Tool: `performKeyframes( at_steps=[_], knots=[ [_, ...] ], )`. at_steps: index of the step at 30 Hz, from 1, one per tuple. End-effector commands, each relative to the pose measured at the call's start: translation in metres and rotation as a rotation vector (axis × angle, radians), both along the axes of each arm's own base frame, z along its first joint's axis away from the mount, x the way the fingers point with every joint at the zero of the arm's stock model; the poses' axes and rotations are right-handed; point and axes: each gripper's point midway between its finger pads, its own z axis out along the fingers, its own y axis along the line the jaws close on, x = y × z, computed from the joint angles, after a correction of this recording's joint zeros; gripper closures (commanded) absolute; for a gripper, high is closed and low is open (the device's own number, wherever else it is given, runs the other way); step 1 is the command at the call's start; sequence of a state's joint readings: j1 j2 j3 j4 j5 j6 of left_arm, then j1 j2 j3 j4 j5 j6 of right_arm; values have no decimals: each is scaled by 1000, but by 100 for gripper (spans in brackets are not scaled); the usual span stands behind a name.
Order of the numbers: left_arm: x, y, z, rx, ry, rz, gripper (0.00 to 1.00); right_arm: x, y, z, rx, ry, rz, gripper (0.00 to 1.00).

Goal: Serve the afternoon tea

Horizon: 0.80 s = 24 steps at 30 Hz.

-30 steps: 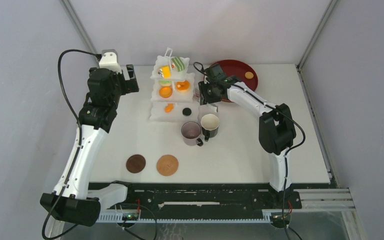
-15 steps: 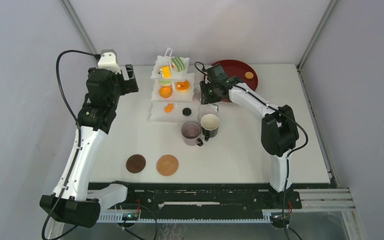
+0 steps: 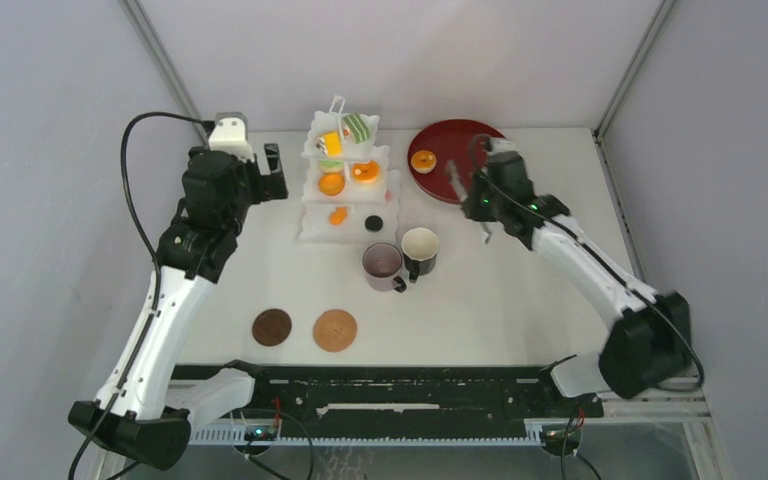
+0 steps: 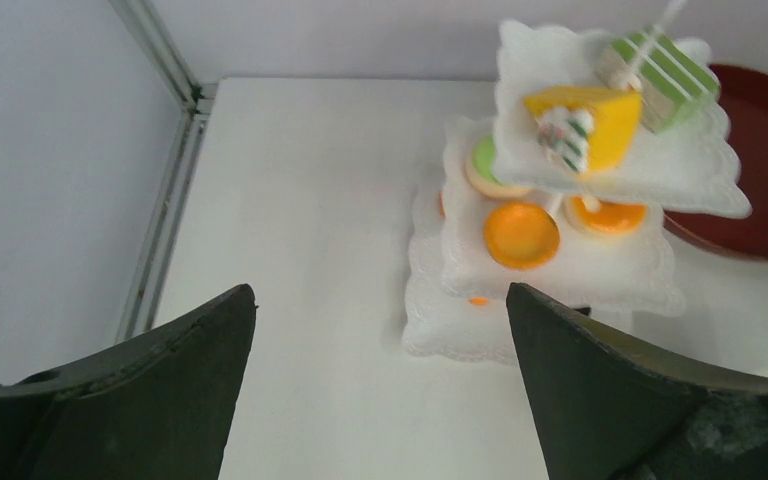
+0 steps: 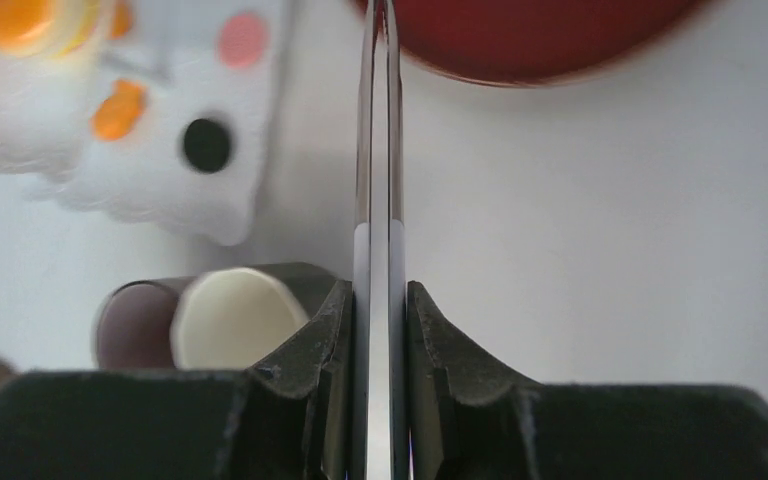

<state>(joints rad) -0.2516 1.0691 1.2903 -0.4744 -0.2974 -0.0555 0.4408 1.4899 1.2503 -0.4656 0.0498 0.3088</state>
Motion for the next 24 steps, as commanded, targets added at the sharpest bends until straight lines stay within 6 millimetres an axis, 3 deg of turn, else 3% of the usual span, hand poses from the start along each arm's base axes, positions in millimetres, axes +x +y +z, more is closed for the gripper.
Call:
performKeyframes(
  at_steps=[1,5,8,11,15,17,20,22,23,24],
  knots=[
    [-35,-13,-25,-19,54,6,0,-10,-94,26,8,-157,-359,91],
    [-67,-42,-68,-93,142,-11,0,-52,-154,-24,-35,-71,-537,86],
    [-85,-69,-103,-145,215,-65,0,-61,-169,-56,-14,-2,-606,84],
    [-96,-96,-140,-177,296,-141,0,-51,-169,-77,-19,31,-608,80],
    [-100,-117,-159,-241,329,-157,0,-22,-172,-102,-42,52,-620,77],
    [-100,-123,-163,-263,335,-155,0,-9,-175,-114,-36,92,-619,68],
    [-100,-136,-170,-338,367,-143,0,9,-179,-115,3,109,-618,45],
    [-100,-147,-175,-368,387,-152,0,16,-179,-111,16,126,-602,25],
    [-101,-152,-177,-370,398,-159,0,18,-178,-107,19,129,-586,8],
    [-103,-160,-179,-367,407,-182,0,20,-174,-103,28,129,-564,1]
  ],
)
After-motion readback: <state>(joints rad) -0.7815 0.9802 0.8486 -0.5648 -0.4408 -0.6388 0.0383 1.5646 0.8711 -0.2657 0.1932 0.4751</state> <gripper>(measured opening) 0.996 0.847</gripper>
